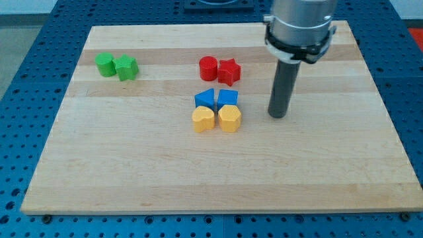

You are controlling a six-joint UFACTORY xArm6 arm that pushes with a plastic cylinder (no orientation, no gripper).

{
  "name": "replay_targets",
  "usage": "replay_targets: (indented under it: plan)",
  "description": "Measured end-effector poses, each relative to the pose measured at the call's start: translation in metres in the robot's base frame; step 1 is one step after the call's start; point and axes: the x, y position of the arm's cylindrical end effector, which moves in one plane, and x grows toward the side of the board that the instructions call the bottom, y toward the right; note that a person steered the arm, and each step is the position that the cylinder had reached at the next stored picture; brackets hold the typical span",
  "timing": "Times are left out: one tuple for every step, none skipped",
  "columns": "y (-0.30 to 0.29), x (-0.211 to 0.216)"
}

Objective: Move the cube to the bottom of the red circle

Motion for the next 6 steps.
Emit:
replay_targets:
  plan:
    - [-0.017, -0.009]
    - [-0.031, -0.031]
    - [-0.029, -0.014]
    - [-0.056, 0.001]
    - [-0.092, -0.003]
    - [-0.1, -0.034]
